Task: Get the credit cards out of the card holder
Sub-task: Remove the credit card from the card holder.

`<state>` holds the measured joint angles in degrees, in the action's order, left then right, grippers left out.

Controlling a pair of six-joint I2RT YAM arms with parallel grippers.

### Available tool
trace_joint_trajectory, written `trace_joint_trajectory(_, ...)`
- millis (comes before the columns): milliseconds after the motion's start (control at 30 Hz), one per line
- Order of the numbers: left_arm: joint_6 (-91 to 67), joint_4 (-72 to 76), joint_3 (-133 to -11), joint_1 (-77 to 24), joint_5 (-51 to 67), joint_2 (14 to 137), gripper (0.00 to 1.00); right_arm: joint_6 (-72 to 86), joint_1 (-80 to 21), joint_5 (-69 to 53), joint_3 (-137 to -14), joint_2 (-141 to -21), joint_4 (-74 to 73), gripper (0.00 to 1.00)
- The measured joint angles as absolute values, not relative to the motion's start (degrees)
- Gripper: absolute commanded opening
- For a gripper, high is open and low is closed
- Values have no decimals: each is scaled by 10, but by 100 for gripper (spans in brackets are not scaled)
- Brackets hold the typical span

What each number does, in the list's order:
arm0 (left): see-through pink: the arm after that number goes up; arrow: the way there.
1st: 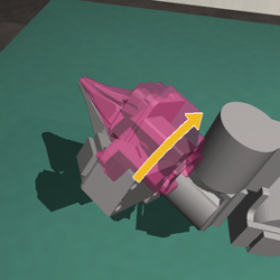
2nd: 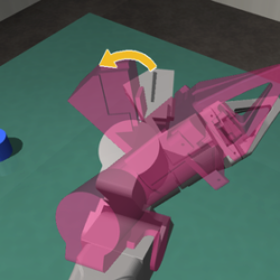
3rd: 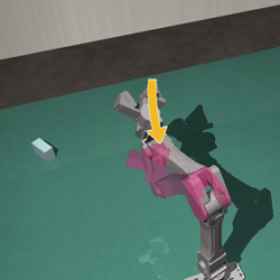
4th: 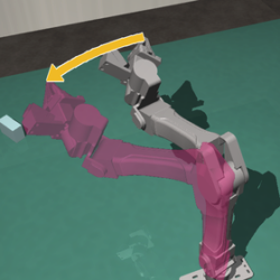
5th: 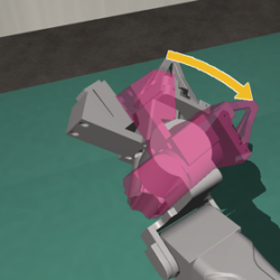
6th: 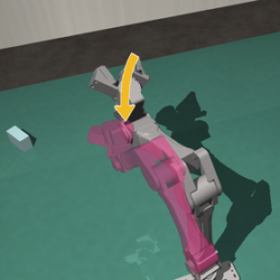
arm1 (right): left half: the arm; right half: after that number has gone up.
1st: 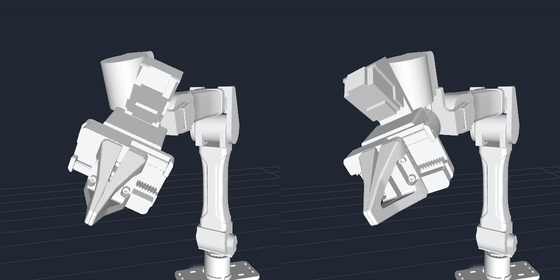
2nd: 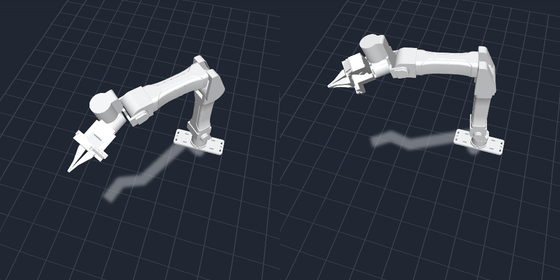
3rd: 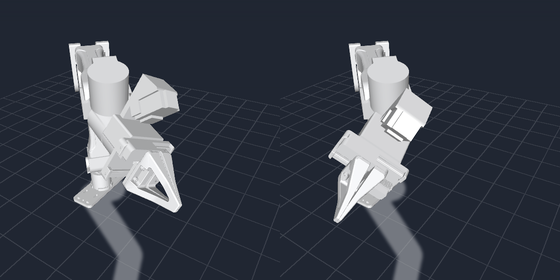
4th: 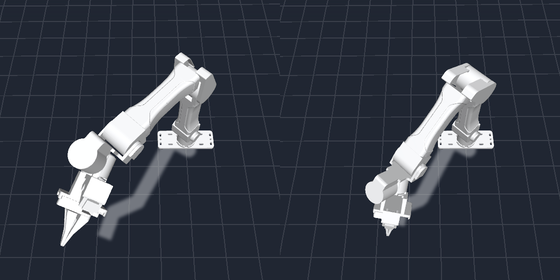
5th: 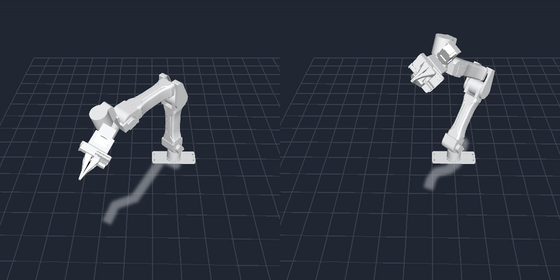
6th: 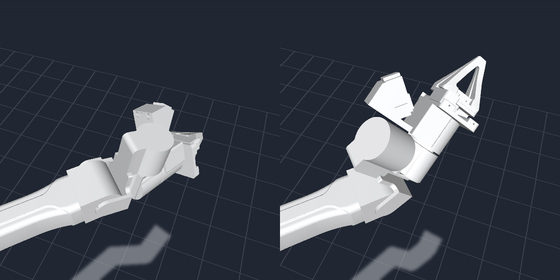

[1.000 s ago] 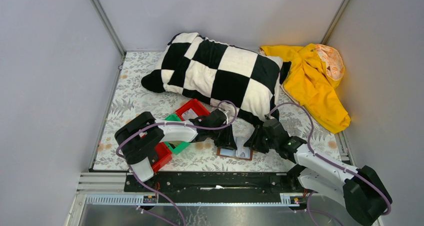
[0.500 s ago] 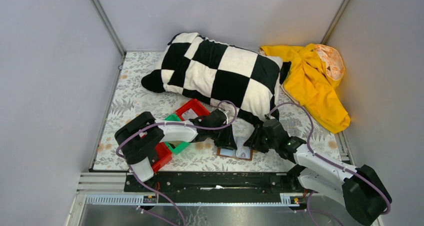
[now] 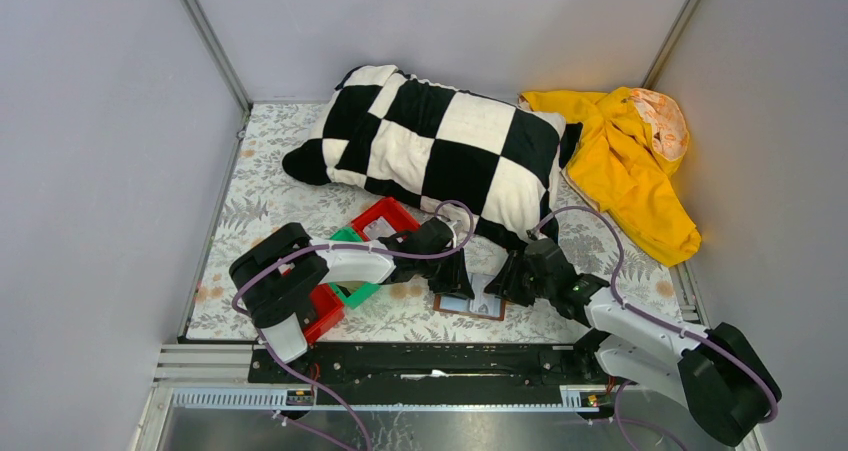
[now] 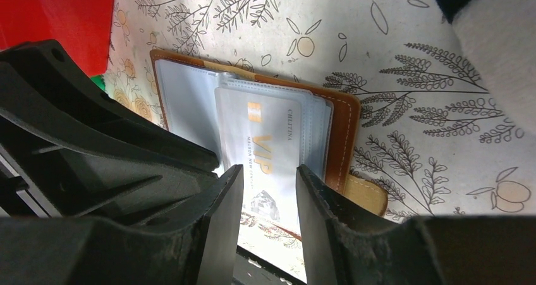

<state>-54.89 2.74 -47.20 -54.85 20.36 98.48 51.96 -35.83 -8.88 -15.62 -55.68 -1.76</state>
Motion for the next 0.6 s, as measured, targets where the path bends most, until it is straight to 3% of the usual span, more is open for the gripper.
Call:
trace_joint_trajectory(367,-551,35,-470,-548,204,985,22,530,-358,-101,-147,-571,21,43)
trace_joint_trajectory(600,-554,48,-460,-547,207,985,27,536,-358,-102,-142,-570,30,43)
